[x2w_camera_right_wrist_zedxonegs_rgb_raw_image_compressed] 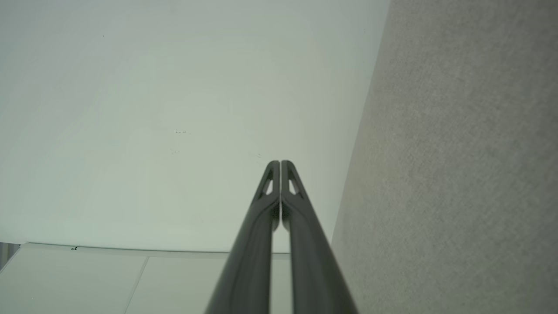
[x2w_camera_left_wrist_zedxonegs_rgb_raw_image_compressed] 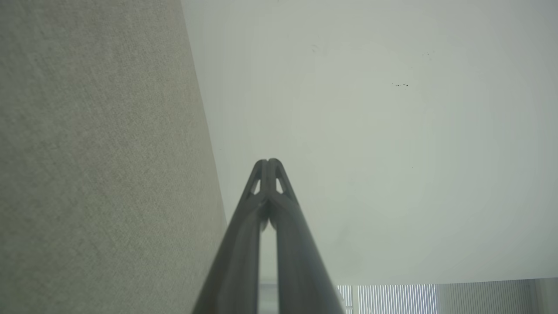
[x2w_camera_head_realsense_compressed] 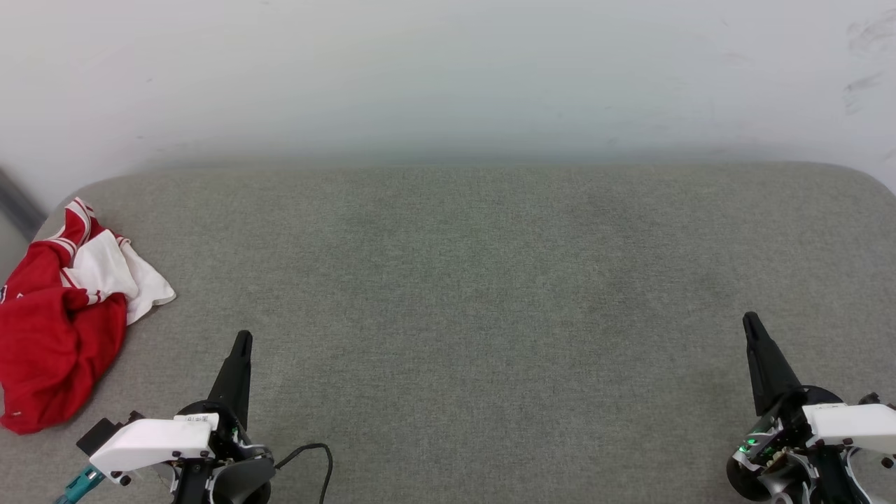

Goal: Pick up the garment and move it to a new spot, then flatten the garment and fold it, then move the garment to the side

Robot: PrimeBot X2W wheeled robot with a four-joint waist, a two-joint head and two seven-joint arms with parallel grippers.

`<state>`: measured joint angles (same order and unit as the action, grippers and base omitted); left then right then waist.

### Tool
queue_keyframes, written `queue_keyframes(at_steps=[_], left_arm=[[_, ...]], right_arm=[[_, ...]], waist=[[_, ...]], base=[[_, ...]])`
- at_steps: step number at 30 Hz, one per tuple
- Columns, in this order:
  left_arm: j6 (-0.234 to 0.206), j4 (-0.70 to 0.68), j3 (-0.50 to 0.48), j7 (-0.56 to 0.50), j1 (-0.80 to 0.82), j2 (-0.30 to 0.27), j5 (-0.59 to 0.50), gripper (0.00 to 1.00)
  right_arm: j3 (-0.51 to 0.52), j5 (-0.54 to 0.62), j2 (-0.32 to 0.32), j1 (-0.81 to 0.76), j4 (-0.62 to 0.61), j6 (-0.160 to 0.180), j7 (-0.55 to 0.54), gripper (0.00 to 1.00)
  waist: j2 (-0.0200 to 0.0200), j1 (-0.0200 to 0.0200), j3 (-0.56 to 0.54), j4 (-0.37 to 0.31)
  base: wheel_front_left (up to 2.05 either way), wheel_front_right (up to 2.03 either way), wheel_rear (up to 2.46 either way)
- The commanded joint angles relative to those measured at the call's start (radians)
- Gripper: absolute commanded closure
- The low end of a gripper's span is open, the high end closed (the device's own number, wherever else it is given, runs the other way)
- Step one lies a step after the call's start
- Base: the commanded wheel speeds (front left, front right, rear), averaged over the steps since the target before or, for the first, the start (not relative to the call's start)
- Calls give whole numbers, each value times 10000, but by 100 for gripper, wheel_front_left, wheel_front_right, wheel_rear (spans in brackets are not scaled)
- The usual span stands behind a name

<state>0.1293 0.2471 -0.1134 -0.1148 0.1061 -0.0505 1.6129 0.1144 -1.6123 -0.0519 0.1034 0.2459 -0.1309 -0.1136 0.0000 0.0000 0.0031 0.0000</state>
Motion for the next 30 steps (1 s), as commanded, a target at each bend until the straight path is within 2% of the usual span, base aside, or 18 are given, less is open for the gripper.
queue_keyframes(at_steps=[1, 30], left_arm=[[39, -38, -22, -16, 66, 14, 1, 100], [39, -39, -22, -16, 66, 14, 1, 100]], right_arm=[[-6, -12, 34, 116, 8, 3, 0, 100], [-7, -12, 34, 117, 8, 3, 0, 100]], waist=[[0, 0, 0, 0], [0, 0, 0, 0]], base=[[0, 0, 0], [0, 0, 0]])
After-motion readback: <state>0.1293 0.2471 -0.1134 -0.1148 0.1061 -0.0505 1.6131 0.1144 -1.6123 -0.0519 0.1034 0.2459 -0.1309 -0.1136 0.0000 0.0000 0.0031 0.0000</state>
